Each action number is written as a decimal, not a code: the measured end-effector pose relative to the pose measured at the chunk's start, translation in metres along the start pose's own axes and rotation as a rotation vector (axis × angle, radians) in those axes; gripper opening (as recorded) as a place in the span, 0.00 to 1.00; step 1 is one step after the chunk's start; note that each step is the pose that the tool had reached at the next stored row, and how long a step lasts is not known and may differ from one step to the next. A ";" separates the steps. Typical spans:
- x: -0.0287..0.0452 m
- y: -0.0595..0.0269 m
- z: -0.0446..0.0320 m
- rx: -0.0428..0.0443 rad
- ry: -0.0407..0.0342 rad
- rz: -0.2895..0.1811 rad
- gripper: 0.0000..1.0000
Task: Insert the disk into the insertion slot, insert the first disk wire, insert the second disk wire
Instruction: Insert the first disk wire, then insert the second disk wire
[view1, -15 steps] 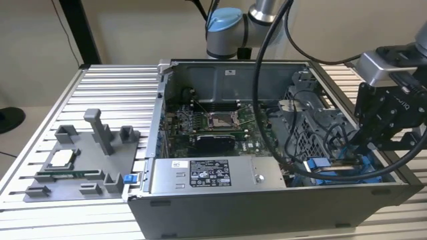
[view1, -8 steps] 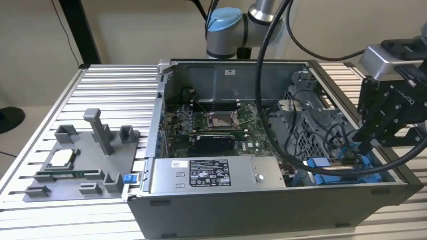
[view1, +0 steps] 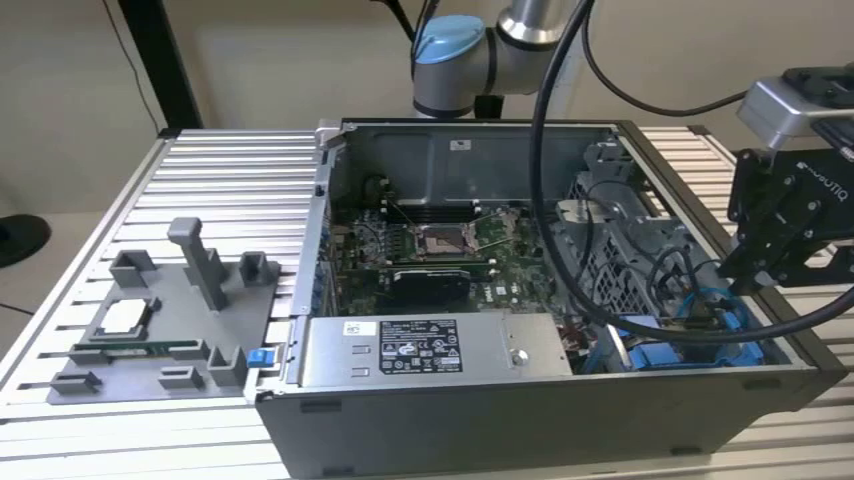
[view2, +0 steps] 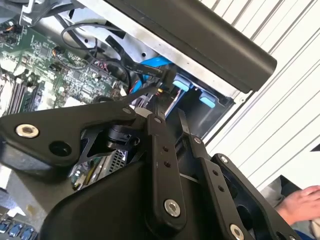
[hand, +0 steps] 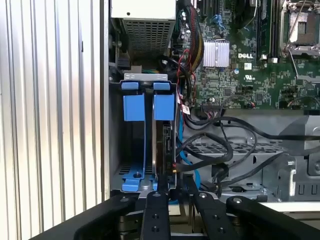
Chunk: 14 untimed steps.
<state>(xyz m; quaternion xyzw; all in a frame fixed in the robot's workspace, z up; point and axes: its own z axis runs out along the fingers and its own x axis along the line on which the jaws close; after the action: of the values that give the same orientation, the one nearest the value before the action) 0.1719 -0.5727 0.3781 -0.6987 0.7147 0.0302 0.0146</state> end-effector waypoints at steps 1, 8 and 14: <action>-0.0001 -0.0010 -0.0001 -0.0018 0.0000 0.000 0.00; -0.0003 -0.0028 -0.0002 -0.0087 0.0017 0.000 0.00; -0.0006 -0.0059 -0.0002 -0.0088 0.0017 0.000 0.00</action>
<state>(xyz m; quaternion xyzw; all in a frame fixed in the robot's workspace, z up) 0.1779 -0.5722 0.3782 -0.6988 0.7145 0.0327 0.0109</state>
